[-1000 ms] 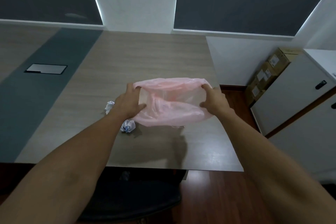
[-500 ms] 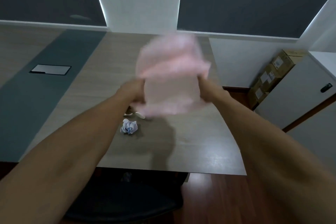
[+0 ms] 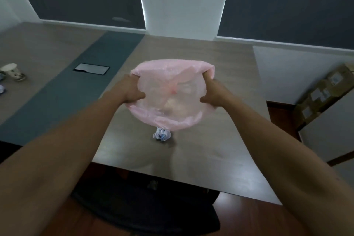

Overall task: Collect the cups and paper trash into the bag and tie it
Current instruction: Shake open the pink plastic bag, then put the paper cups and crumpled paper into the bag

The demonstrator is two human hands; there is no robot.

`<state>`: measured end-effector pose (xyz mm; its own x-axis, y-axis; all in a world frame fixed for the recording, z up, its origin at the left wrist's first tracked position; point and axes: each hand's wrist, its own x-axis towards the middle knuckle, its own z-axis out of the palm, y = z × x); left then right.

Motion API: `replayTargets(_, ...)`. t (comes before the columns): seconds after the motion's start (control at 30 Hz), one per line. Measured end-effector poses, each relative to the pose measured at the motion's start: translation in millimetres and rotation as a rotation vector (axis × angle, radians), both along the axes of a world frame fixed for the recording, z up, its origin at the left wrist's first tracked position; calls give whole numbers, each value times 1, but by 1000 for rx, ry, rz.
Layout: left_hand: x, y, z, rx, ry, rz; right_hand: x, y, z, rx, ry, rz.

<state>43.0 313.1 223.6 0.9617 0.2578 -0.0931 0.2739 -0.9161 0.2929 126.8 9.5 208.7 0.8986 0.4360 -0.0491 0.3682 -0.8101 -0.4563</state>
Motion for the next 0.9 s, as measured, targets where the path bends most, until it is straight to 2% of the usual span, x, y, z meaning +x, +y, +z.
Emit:
replayTargets(0.2, 1, 101, 4, 4, -149, 137, 13, 116, -10, 179, -61, 56)
replayTargets(0.37, 10, 196, 4, 91, -228, 140, 20, 218, -27, 277, 80, 21)
replayTargets(0.53, 28, 268, -17, 98, -168, 169, 24, 287, -51, 477, 260, -66)
replayTargets(0.7, 40, 295, -64, 25, -29, 121, 21, 303, -93, 557, 412, -180)
replayTargets(0.77, 38, 295, -84, -1, 53, 100, 18, 299, -112, 456, 377, -281)
replayTargets(0.83, 36, 295, -104, 13, 129, 48, 17, 288, -132, 204, 286, -339)
replayTargets(0.9, 36, 296, -122, 38, 176, -7, 11, 278, -151, -4, 256, -309)
